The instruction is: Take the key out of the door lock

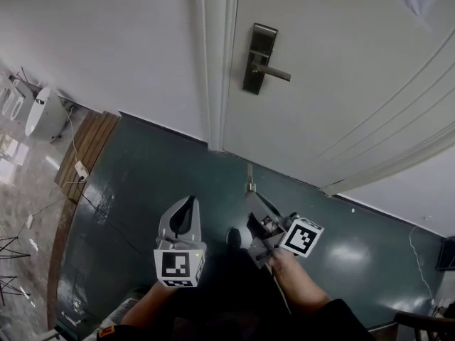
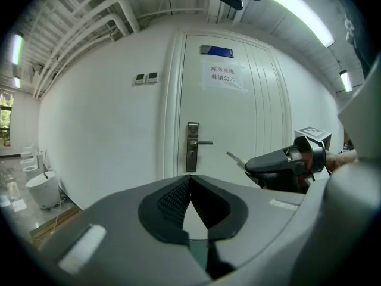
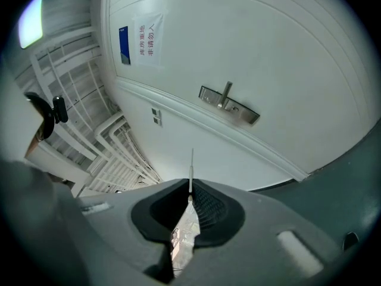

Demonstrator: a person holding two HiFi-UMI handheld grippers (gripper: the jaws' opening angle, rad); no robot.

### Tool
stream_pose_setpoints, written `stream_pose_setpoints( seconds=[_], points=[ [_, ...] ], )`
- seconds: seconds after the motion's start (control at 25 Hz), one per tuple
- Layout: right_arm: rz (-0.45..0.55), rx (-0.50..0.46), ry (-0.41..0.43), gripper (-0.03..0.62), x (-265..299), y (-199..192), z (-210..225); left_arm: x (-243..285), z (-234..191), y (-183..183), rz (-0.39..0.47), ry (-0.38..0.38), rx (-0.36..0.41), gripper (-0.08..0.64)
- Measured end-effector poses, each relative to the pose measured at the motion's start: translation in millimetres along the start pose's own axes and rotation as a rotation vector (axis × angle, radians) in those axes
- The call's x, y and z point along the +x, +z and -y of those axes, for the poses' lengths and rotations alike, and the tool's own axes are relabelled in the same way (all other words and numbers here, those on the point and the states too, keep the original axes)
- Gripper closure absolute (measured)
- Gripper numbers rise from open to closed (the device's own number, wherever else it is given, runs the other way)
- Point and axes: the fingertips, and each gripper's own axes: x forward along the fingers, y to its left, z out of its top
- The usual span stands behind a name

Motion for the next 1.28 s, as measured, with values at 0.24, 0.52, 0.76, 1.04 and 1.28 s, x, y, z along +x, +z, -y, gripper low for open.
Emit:
stream_pose_setpoints(
  seconds=[0.24, 0.52, 0.76, 1.04, 1.28],
  points=[
    [0.023, -0.036, -0.024, 0.580, 1, -56, -43, -68, -36, -13, 0.026, -0.015, -0.035, 0.541],
    [0.053, -0.125, -0.105, 0.580, -18, -82, -67, -87, -37, -26, 0.034, -0.108, -0.061, 0.541],
    [0.074, -0.144, -0.143, 0.580, -39, -96, -72, -96, -24, -29, 0.021, -0.160, -0.067, 0.541],
    [0.083, -0.095, -0.142, 0.580, -66, -106, -64, -92, 5, -34, -0.011, -0.202, -0.045, 0.541],
    [0.084, -0.074, -0.153, 0.580, -93, -101, -48, -85, 44, -28, -0.021, -0.238, -0.013, 0.541]
  ],
)
